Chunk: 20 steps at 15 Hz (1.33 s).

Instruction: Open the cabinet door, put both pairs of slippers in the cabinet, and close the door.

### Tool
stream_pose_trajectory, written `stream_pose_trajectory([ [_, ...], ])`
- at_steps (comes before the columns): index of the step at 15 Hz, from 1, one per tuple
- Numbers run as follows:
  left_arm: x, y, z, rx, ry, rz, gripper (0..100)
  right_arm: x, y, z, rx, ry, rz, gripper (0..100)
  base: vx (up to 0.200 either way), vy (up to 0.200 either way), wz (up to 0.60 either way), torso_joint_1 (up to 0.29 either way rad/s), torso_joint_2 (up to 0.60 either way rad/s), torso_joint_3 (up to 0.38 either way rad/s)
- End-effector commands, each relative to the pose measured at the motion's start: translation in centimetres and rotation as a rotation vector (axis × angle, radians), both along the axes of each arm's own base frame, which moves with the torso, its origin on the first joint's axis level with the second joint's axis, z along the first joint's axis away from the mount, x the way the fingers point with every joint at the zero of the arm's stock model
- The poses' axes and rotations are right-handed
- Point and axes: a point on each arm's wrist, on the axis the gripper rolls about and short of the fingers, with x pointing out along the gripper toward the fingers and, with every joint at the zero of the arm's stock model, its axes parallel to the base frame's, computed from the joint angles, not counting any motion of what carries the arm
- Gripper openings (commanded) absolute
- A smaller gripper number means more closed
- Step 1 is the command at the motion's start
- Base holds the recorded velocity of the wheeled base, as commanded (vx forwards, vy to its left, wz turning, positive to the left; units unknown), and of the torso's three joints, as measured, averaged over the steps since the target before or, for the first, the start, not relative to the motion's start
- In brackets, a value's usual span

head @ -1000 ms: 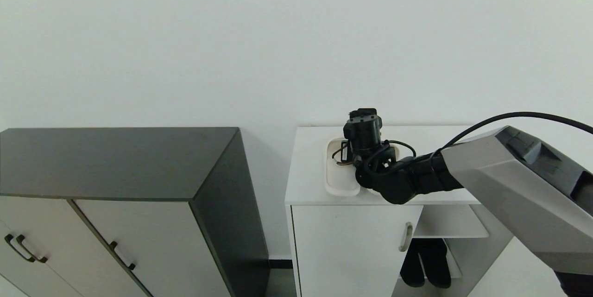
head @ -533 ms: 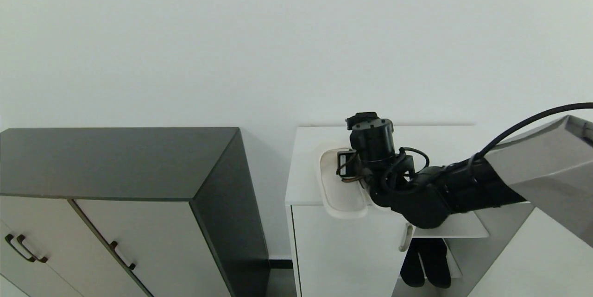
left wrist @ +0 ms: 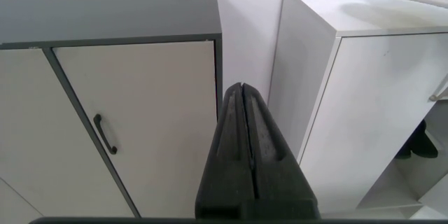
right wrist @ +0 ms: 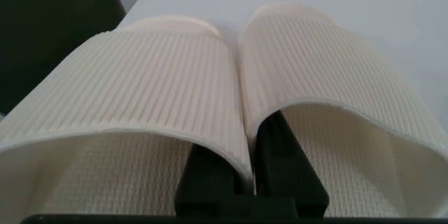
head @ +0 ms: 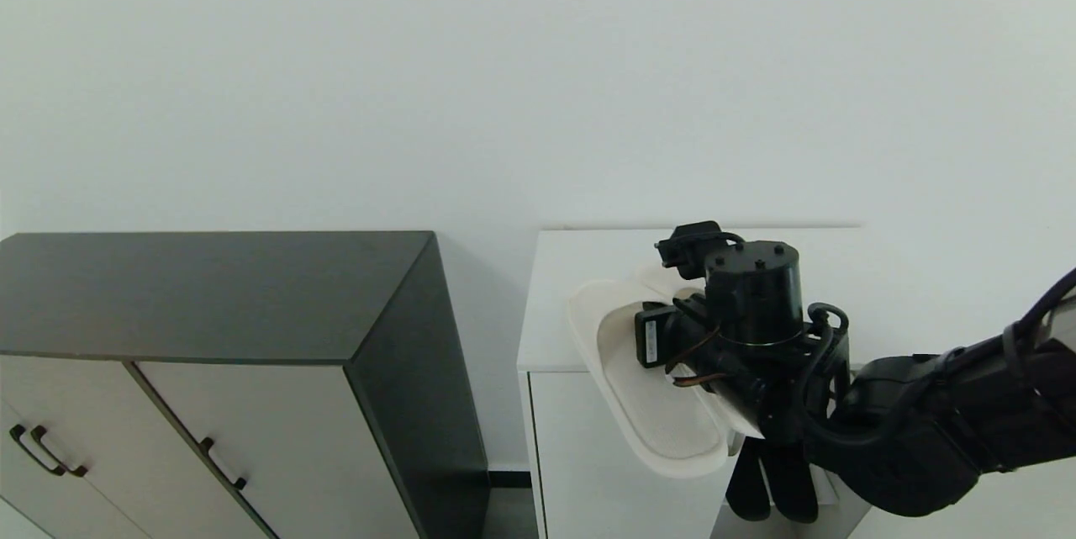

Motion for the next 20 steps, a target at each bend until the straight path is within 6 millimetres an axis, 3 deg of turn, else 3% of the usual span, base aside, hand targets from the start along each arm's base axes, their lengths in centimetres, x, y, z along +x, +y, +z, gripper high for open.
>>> stream_pose_trajectory([
  [1,0.00,0.00,0.00,-0.002,0.000,0.000,0,0.12,0.19,0.01,0.004,-0.003,0.001,0,0.000,0.000,0.00,0.000,0.00,0.000],
  [6,0.00,0.00,0.00,-0.002,0.000,0.000,0,0.23,0.27,0.19,0.007,-0.010,-0.010,0,0.000,0.000,0.00,0.000,0.00,0.000],
  [18,0.00,0.00,0.00,-0.002,0.000,0.000,0,0.27,0.46,0.08,0.001,-0.014,-0.035,0,-0.200,0.000,0.00,0.002,0.00,0.001],
  [20,0.00,0.00,0.00,-0.002,0.000,0.002,0,0.18,0.53,0.03,-0.003,-0.012,-0.032,0,0.000,0.000,0.00,0.000,0.00,0.000],
])
